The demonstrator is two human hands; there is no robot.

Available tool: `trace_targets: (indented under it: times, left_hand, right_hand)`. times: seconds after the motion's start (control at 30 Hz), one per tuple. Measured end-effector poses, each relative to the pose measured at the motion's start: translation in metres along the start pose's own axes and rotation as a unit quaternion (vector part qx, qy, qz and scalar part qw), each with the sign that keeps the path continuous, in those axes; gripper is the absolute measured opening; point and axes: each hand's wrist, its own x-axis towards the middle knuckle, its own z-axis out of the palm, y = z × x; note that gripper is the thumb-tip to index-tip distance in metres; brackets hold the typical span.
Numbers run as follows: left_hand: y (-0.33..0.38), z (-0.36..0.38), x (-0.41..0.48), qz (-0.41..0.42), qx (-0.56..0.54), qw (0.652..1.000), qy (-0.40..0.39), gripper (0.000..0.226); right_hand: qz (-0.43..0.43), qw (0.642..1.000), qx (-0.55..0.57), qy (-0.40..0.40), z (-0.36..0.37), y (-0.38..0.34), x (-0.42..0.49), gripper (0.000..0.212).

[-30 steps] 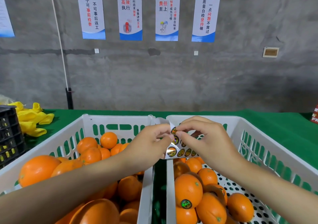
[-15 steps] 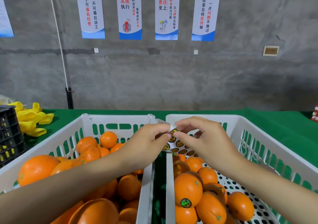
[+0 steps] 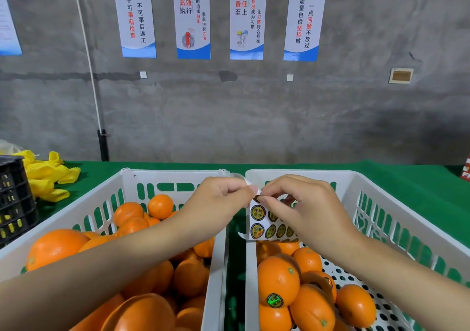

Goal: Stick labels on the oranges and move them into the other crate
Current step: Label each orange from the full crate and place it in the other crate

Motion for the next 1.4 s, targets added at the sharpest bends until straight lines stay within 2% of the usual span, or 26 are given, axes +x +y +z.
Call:
trace_targets:
  times: [0.1, 0.17, 0.27, 0.37, 0.47, 0.57, 0.63, 0.77, 0.9, 1.07, 1.17, 1.23, 1.27, 1.33, 1.4]
  left_hand:
    - [0.001, 0.001, 0.002, -0.031, 0.009, 0.999, 0.024, 0.034]
    - [0.001, 0.001, 0.006, -0.075, -0.035, 0.996, 0.042, 0.033]
    - [0.001, 0.0, 0.006, -0.115, -0.059, 0.99, 0.058, 0.034]
    - [0.002, -0.002, 0.002, -0.094, -0.048, 0.994, 0.015, 0.037]
    - [0.005, -0.001, -0.002, -0.062, -0.12, 0.988, -0.075, 0.036]
    - [0.009, 0.002, -0.007, -0.031, -0.118, 0.981, -0.151, 0.023]
    - [0.01, 0.002, -0.01, -0.009, -0.11, 0.98, -0.168, 0.022]
    - [0.01, -0.002, -0.01, 0.015, -0.058, 0.988, -0.14, 0.029]
    - [0.011, -0.005, -0.011, 0.023, -0.041, 0.986, -0.16, 0.034]
    - [0.009, -0.003, -0.013, 0.064, 0.015, 0.984, -0.166, 0.036]
    - [0.012, -0.006, -0.014, 0.074, 0.037, 0.987, -0.136, 0.05]
    - [0.007, -0.02, -0.005, 0.101, 0.109, 0.987, -0.068, 0.057]
    - [0.002, -0.03, 0.001, 0.129, 0.204, 0.97, -0.02, 0.059]
    - [-0.014, -0.052, 0.016, 0.142, 0.415, 0.897, 0.05, 0.056]
    - [-0.037, -0.071, 0.026, 0.077, 0.5, 0.862, 0.029, 0.045]
  right_hand:
    - [-0.017, 1.0, -0.021, -0.002, -0.001, 0.0, 0.001, 0.01]
    - [-0.019, 0.999, -0.028, 0.005, -0.001, -0.002, 0.001, 0.009]
    - [0.061, 0.995, 0.082, 0.015, -0.004, -0.006, 0.007, 0.008]
    - [0.161, 0.955, 0.25, -0.003, -0.012, -0.007, 0.016, 0.012]
    - [0.17, 0.938, 0.3, -0.017, -0.015, -0.008, 0.018, 0.016]
    - [0.186, 0.938, 0.291, -0.044, -0.011, -0.008, 0.016, 0.023]
    - [0.216, 0.936, 0.271, -0.061, -0.008, -0.006, 0.015, 0.025]
    - [0.28, 0.916, 0.278, -0.076, -0.002, -0.002, 0.013, 0.021]
    - [0.31, 0.904, 0.285, -0.079, 0.004, 0.002, 0.011, 0.019]
    - [0.311, 0.911, 0.253, -0.095, 0.007, 0.007, 0.01, 0.019]
    - [0.344, 0.886, 0.287, -0.12, 0.005, 0.004, 0.011, 0.024]
    - [0.354, 0.868, 0.322, -0.134, 0.001, 0.006, 0.011, 0.024]
    - [0.346, 0.868, 0.326, -0.143, 0.0, 0.008, 0.011, 0.02]
    - [0.342, 0.865, 0.334, -0.153, -0.001, 0.011, 0.01, 0.018]
    - [0.357, 0.855, 0.345, -0.15, 0.0, 0.012, 0.009, 0.019]
